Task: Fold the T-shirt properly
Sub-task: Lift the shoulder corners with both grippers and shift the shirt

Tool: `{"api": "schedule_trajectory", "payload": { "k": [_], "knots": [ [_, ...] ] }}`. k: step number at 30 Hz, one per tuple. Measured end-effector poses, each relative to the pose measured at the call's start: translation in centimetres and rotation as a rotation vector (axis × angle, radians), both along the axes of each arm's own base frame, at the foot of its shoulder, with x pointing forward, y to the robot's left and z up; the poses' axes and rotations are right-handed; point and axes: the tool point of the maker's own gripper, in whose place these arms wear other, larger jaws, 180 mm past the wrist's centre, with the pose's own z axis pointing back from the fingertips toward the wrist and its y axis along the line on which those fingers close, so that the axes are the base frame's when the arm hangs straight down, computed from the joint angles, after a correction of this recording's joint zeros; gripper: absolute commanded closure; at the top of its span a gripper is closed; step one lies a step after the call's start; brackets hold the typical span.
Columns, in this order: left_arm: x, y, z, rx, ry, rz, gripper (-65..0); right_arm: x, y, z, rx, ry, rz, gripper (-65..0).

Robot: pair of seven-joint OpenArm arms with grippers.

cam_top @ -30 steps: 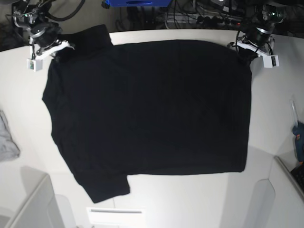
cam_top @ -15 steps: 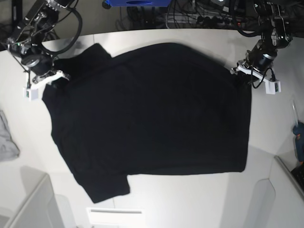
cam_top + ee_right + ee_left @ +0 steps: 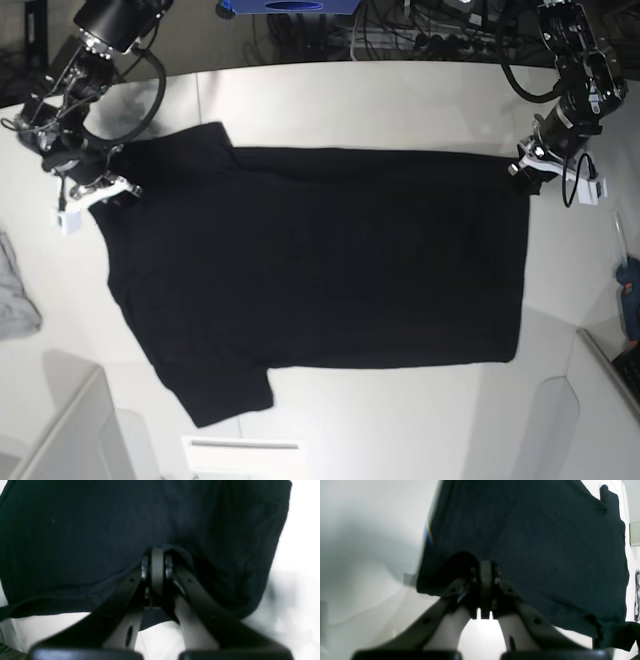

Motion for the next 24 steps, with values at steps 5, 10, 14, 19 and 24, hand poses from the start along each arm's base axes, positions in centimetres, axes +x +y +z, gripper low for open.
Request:
{"api": "schedule_trajectory", "payload": {
  "k": [5,10,14,19,24],
  "knots": [
    [0.1,0.3,-0.5,-0.008,0.010,0.010,0.0,1.9,0.5,0.3,0.036,-0.013,-0.025,0.0],
    [0.4,0.3,-0.3,-0.008,0.001,0.010,0.0,3.0,1.8,-0.6,0.075,0.019,-0.014,0.0],
    [1.1,1.0,-0.6,0.024,0.011,0.019,0.0,4.3,1.5,-0.1,0.078,-0.013,-0.029,0.0],
    [1.5,2.2,-1.0,0.115,0.038,0.025,0.0,4.2,1.1,-0.6,0.084,0.004,-0.032,0.0],
    [2.0,2.0,-0.8,0.118,0.029,0.022,0.0,5.0,0.6,-0.7,0.087,0.001,-0.045,0.0]
  ]
}}
